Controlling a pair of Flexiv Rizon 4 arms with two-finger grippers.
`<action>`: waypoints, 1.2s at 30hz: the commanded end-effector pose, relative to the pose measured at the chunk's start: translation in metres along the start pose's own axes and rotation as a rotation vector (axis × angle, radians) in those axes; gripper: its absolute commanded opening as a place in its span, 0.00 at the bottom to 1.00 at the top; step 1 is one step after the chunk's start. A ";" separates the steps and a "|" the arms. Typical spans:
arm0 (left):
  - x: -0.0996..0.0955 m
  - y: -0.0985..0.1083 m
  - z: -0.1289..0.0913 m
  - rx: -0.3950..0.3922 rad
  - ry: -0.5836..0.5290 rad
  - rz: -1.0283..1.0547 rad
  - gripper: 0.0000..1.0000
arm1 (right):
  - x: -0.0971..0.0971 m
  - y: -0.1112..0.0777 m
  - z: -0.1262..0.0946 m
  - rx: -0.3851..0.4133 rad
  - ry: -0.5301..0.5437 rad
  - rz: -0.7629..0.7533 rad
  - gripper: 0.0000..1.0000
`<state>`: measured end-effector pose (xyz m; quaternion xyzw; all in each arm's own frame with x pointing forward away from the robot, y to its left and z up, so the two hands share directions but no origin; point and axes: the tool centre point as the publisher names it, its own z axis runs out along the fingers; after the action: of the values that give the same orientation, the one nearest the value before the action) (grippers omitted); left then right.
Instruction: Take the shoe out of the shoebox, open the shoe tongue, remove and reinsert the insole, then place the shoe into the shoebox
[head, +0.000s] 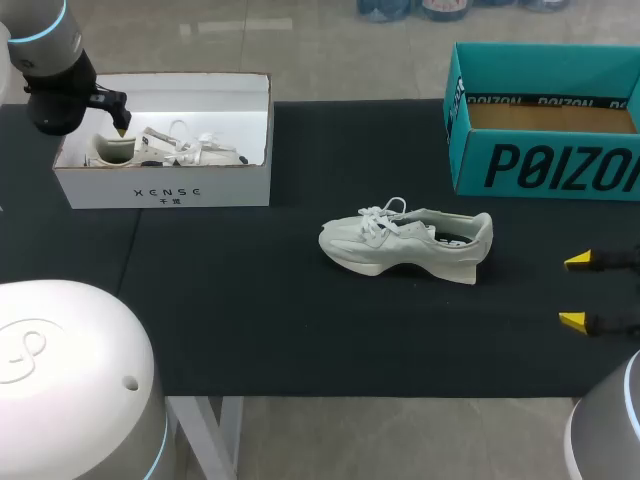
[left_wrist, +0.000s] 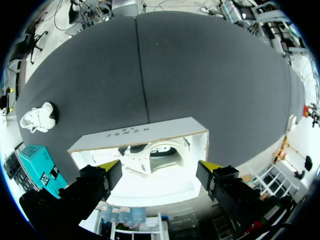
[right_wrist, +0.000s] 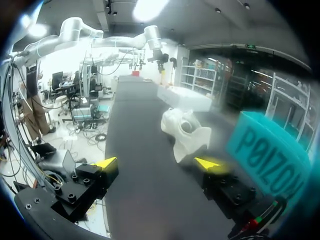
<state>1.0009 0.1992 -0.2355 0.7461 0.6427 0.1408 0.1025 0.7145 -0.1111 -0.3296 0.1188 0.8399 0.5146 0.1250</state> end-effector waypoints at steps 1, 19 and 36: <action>0.000 0.000 0.000 -0.001 -0.001 0.001 1.00 | -0.018 -0.015 0.018 -0.066 0.048 0.011 1.00; 0.000 0.000 0.000 -0.001 -0.001 0.001 1.00 | -0.044 -0.028 0.049 -0.072 -0.014 0.037 1.00; 0.000 0.000 0.000 -0.001 -0.001 0.001 1.00 | -0.091 -0.029 0.093 -0.021 -0.023 -0.023 1.00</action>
<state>1.0009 0.1991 -0.2355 0.7461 0.6426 0.1408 0.1025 0.8156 -0.0811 -0.3827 0.1167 0.8331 0.5202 0.1475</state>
